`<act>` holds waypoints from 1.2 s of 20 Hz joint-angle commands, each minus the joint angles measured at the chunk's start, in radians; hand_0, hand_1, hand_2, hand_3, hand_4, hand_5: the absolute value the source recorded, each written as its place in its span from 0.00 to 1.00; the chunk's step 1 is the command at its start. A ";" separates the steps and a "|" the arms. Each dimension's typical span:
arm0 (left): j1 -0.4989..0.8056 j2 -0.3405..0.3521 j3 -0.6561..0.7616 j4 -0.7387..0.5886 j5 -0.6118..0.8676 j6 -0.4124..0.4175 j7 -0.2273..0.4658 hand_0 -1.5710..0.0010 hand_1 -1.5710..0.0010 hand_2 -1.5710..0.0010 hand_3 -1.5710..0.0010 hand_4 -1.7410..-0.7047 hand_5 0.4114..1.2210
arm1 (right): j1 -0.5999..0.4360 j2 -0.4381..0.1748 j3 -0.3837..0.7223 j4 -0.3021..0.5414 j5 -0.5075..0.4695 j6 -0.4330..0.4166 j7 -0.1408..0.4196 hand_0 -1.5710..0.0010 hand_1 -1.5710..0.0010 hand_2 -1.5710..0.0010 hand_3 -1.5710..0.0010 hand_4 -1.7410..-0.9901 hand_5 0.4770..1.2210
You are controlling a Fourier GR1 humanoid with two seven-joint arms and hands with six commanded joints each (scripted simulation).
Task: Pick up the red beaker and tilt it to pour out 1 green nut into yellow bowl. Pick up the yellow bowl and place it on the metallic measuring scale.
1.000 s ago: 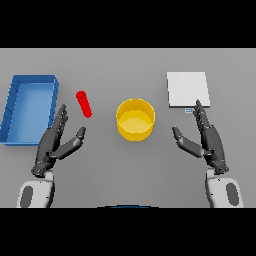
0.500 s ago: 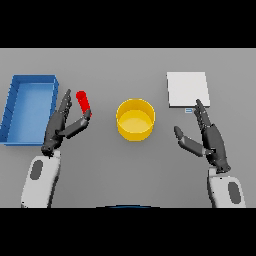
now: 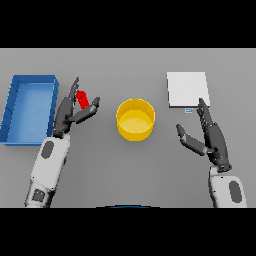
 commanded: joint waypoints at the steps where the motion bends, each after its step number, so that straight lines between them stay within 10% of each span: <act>1: -0.011 0.003 0.005 0.021 0.001 -0.001 -0.016 1.00 1.00 1.00 1.00 0.48 0.31 | 0.000 0.006 0.002 0.001 -0.007 0.004 0.003 1.00 1.00 1.00 1.00 0.59 0.22; 7: -0.076 -0.026 0.045 0.130 0.025 0.021 -0.085 1.00 1.00 0.97 0.98 0.38 0.39 | -0.016 0.007 -0.006 0.016 -0.002 -0.008 0.011 1.00 1.00 1.00 1.00 0.59 0.23; 14: -0.129 -0.051 0.096 0.215 0.053 0.055 -0.156 0.26 0.26 0.27 0.31 0.20 0.78 | 0.003 0.010 0.004 -0.006 0.004 -0.008 0.017 1.00 1.00 1.00 1.00 0.60 0.23; 24: -0.132 -0.042 0.050 0.152 0.028 0.060 -0.147 0.03 0.03 0.03 0.05 0.23 0.98 | 0.005 0.014 0.004 0.000 0.003 -0.009 -0.013 1.00 1.00 1.00 1.00 0.60 0.24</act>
